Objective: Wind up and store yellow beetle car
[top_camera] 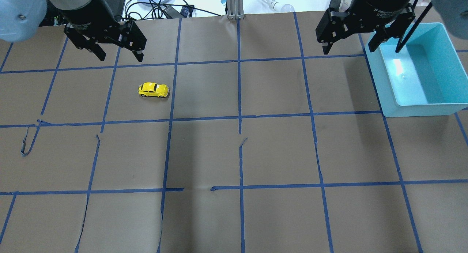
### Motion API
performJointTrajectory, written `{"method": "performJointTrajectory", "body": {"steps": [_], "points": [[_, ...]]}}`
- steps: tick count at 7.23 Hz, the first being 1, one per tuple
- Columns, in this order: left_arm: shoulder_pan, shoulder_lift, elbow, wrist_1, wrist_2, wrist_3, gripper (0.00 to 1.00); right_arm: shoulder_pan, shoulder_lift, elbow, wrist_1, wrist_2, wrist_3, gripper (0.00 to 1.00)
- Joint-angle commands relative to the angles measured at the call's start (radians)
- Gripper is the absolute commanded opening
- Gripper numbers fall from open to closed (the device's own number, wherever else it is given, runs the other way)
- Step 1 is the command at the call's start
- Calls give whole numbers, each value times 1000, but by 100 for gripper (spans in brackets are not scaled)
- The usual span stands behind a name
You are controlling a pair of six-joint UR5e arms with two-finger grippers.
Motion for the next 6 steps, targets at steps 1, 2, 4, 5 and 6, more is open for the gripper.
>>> {"method": "performJointTrajectory", "body": {"steps": [1, 2, 4, 5, 6], "points": [[5, 1, 3, 0, -2, 0, 100, 0, 0, 0, 0, 0, 0, 100], [7, 1, 1, 0, -2, 0, 100, 0, 0, 0, 0, 0, 0, 100], [4, 4, 4, 2, 2, 0, 100, 0, 0, 0, 0, 0, 0, 100], [4, 4, -8, 0, 1, 0, 100, 0, 2, 2, 3, 0, -3, 100], [5, -1, -15, 0, -1, -15, 100, -8, 6, 29, -2, 0, 0, 100]]}}
